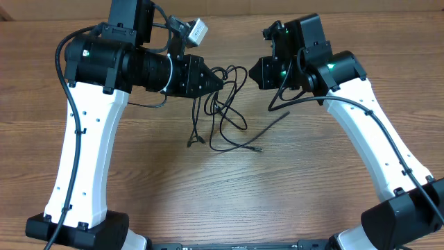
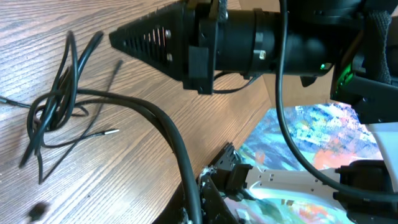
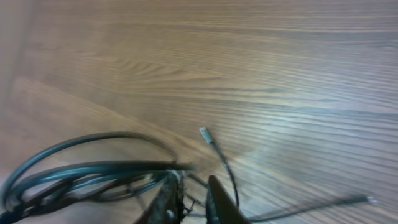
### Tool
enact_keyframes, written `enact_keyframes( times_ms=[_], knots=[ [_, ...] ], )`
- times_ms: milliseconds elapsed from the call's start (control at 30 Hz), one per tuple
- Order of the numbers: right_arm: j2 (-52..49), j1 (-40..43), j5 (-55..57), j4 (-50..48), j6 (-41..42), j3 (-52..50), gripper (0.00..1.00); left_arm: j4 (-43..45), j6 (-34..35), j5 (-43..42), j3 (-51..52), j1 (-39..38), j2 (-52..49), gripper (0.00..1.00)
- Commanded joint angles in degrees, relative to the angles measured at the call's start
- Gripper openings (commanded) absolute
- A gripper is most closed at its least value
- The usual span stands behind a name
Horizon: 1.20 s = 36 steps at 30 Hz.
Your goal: Untangle cables
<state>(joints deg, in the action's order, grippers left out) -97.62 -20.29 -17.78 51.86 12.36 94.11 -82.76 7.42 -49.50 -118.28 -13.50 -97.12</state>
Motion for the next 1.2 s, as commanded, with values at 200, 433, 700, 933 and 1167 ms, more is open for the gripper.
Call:
enact_keyframes(
  times_ms=[200, 433, 700, 933, 1167],
  knots=[
    [-0.4, 0.0, -4.5, 2.0, 0.8, 0.0, 0.42, 1.5, -2.9, -2.2, -0.4, 0.1, 1.1, 0.04],
    [-0.4, 4.8, -13.6, 2.9, -10.1, 0.0, 0.89, -1.6, -19.5, -4.4, -0.4, 0.1, 1.1, 0.04],
    [-0.5, 14.0, -41.5, 3.0, -29.5, 0.0, 0.93, -7.4, -26.3, -13.0, -0.4, 0.0, 1.1, 0.04],
    [-3.2, 11.0, -48.8, 5.1, -35.9, 0.0, 0.93, -7.2, -26.3, -21.1, -0.4, -0.1, 1.1, 0.04],
    [-5.2, 9.1, -46.1, 16.0, -42.9, 0.0, 0.92, -6.6, -24.6, -21.5, -0.4, 1.2, 1.1, 0.04]
  ],
)
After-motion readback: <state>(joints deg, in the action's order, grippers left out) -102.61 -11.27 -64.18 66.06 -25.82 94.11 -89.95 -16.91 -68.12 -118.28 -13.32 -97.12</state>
